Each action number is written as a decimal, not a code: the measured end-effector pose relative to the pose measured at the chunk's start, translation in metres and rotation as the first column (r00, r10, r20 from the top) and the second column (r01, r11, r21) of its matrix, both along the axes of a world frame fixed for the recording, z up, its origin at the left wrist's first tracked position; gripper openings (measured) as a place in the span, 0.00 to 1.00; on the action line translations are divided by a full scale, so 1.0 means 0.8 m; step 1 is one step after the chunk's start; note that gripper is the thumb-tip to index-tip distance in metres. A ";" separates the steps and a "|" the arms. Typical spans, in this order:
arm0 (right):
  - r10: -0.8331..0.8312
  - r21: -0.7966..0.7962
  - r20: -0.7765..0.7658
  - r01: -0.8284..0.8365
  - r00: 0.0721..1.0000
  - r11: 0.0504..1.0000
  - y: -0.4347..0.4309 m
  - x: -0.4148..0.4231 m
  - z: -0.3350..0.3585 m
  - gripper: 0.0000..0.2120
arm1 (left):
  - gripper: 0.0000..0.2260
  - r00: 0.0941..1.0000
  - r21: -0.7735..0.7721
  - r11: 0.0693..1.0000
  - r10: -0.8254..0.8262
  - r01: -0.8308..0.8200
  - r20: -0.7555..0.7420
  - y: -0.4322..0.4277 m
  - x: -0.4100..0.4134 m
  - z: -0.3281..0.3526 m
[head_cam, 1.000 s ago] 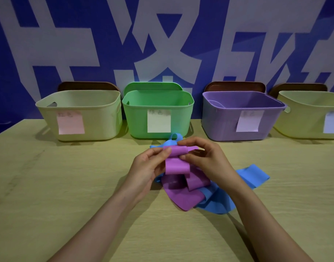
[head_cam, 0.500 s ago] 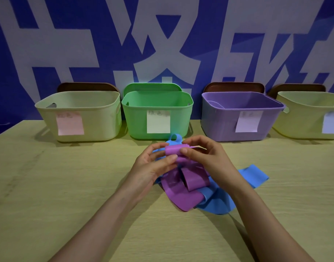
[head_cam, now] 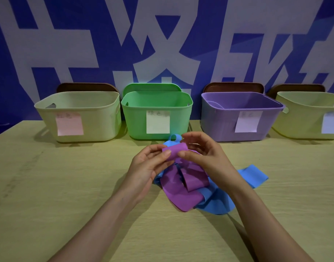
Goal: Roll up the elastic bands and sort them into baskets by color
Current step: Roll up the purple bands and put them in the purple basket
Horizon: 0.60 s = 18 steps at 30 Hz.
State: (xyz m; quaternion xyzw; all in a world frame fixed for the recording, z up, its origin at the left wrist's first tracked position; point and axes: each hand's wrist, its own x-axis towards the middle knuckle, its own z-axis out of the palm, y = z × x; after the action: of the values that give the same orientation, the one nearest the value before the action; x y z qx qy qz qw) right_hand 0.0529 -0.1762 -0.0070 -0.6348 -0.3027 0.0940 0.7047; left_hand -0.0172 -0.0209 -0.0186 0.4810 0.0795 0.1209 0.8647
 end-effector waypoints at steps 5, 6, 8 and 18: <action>-0.124 -0.079 0.126 0.134 0.984 0.988 0.004 -0.004 0.001 0.10 | 0.09 0.993 0.016 0.995 -0.093 0.094 -0.070 -0.001 -0.005 0.007; -0.121 -0.069 0.105 0.129 0.987 0.989 0.003 -0.006 0.003 0.09 | 0.10 0.989 0.052 0.991 -0.118 0.123 -0.085 -0.001 -0.008 0.011; -0.106 -0.052 0.051 0.108 0.993 0.993 0.002 -0.008 0.016 0.09 | 0.11 0.983 0.183 0.968 -0.153 0.170 -0.104 -0.003 -0.013 0.024; -0.089 -0.005 -0.138 0.089 0.986 0.996 -0.016 0.042 0.101 0.08 | 0.06 0.982 0.302 0.935 -0.183 0.187 -0.042 -0.023 0.054 0.097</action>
State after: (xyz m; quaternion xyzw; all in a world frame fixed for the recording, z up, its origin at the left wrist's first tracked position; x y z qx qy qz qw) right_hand 0.0864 -0.1888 0.0739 -0.6394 -0.2247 0.1058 0.7276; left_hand 0.0263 -0.0390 0.0589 0.6144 0.0200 0.0467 0.7873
